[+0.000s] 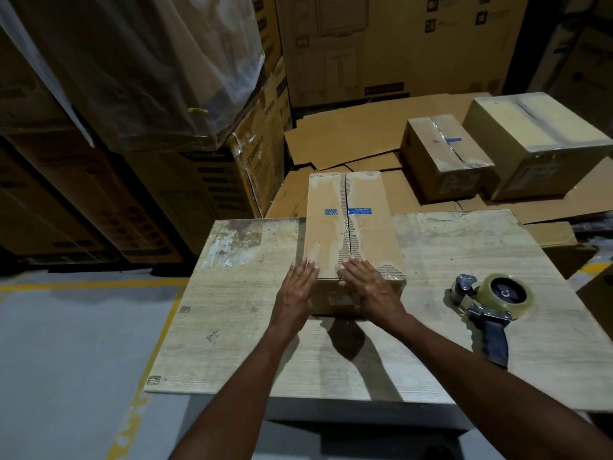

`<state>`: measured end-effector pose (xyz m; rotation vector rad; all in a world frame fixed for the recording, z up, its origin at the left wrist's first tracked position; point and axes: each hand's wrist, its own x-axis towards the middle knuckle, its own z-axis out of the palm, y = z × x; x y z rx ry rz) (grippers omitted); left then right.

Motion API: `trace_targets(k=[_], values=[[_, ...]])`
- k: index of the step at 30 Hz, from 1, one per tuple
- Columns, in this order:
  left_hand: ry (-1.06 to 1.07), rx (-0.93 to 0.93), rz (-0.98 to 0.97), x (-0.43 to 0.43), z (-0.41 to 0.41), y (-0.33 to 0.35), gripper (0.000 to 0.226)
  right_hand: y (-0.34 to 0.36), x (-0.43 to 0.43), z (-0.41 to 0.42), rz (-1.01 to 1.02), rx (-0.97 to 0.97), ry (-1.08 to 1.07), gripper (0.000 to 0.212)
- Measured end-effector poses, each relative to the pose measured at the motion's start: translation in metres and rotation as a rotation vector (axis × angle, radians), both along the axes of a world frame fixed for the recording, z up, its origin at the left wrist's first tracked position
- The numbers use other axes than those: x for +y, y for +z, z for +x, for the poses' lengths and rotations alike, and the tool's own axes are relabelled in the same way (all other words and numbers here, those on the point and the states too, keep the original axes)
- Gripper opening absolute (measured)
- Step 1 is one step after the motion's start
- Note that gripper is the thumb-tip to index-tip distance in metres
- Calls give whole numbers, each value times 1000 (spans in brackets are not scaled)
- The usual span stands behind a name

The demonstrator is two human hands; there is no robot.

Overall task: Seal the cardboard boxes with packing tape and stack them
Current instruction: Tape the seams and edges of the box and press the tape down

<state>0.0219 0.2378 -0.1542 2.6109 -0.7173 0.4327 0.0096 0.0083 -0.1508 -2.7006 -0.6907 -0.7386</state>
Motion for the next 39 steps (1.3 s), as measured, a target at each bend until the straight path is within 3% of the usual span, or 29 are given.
trace_targets(k=[6, 9, 14, 18, 23, 26, 30, 34, 39], values=[[17, -9, -48, 3, 2, -6, 90, 9, 40, 6, 27, 6, 66, 39], [-18, -46, -6, 7, 3, -3, 86, 12, 34, 10, 52, -15, 89, 21], [-51, -86, 29, 4, 3, 1, 86, 13, -15, 2, 63, -8, 103, 36], [-73, -101, 67, 7, 3, 3, 89, 14, -50, -7, 50, 79, 103, 60], [-71, -75, 125, 7, 3, 6, 93, 28, -54, -7, 136, 264, 138, 52], [-60, -66, 134, 10, 0, 6, 90, 40, -67, -7, 234, 234, 12, 33], [-27, -95, 125, 4, -3, 6, 59, 48, -85, -4, 498, 378, -348, 36], [20, -63, 107, -10, -5, 12, 51, 44, -84, -5, 560, 520, -397, 43], [-17, -33, 139, -23, -7, 17, 60, 47, -64, -11, 545, 472, -381, 28]])
